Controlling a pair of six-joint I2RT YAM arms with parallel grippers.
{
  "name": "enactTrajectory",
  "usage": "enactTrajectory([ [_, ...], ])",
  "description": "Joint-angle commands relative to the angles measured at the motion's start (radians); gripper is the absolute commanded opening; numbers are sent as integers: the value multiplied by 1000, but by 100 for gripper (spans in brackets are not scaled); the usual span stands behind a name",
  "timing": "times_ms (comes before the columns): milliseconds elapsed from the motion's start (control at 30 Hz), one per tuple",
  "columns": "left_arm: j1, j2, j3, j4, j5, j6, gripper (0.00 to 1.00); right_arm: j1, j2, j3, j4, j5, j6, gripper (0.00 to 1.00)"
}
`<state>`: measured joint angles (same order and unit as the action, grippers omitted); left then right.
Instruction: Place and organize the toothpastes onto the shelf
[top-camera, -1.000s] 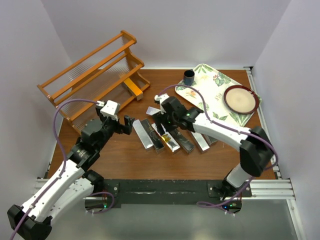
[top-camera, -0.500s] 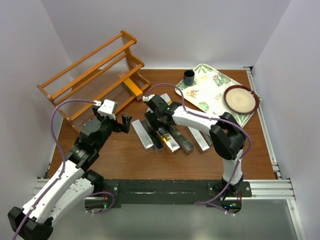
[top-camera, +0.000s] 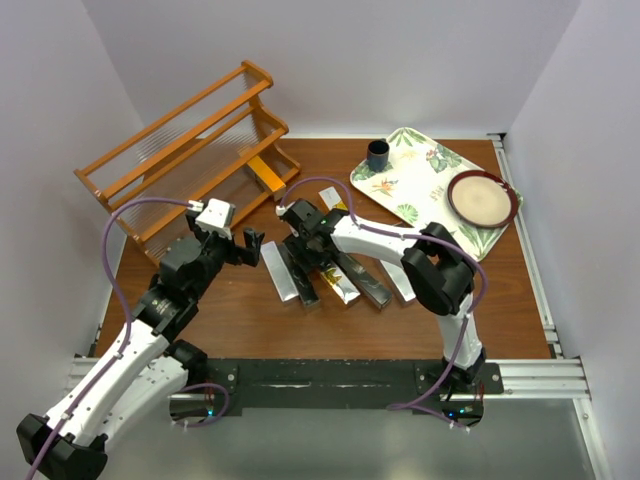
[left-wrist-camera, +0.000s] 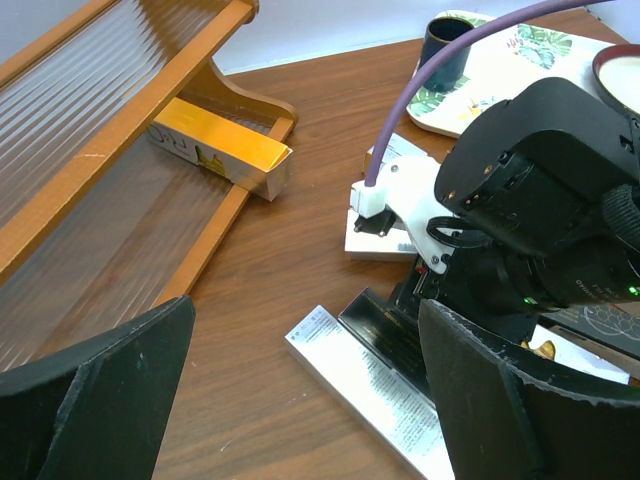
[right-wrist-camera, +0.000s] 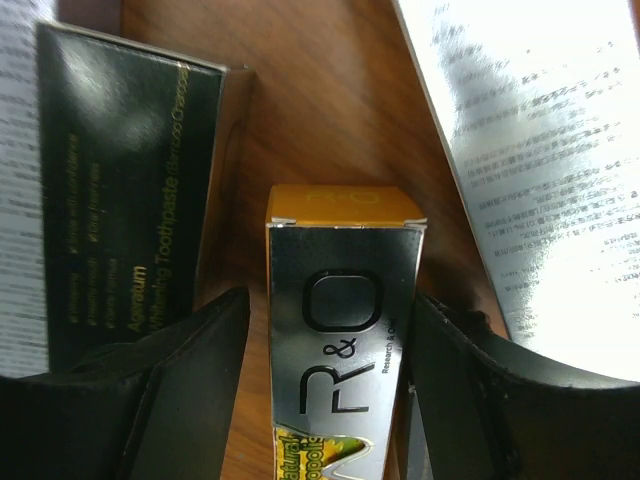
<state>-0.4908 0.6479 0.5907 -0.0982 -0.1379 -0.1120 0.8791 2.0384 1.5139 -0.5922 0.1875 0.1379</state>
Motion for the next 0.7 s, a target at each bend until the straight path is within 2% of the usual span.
enactTrajectory([
  [0, 9, -1, -9, 17, 15, -3, 100, 8, -6, 42, -38, 1, 14, 67],
  [200, 11, 1, -11, 17, 21, -3, 100, 6, 57, 89, -69, 13, 20, 66],
  [367, 12, -1, -12, 20, 29, -3, 100, 6, 98, 129, -89, 10, 25, 61],
  [533, 12, 2, -14, 22, 41, -5, 100, 6, 72, 112, -100, 4, 49, 45],
  [667, 12, -2, -22, 40, 58, -6, 100, 8, -15, 71, -80, -10, 84, 38],
])
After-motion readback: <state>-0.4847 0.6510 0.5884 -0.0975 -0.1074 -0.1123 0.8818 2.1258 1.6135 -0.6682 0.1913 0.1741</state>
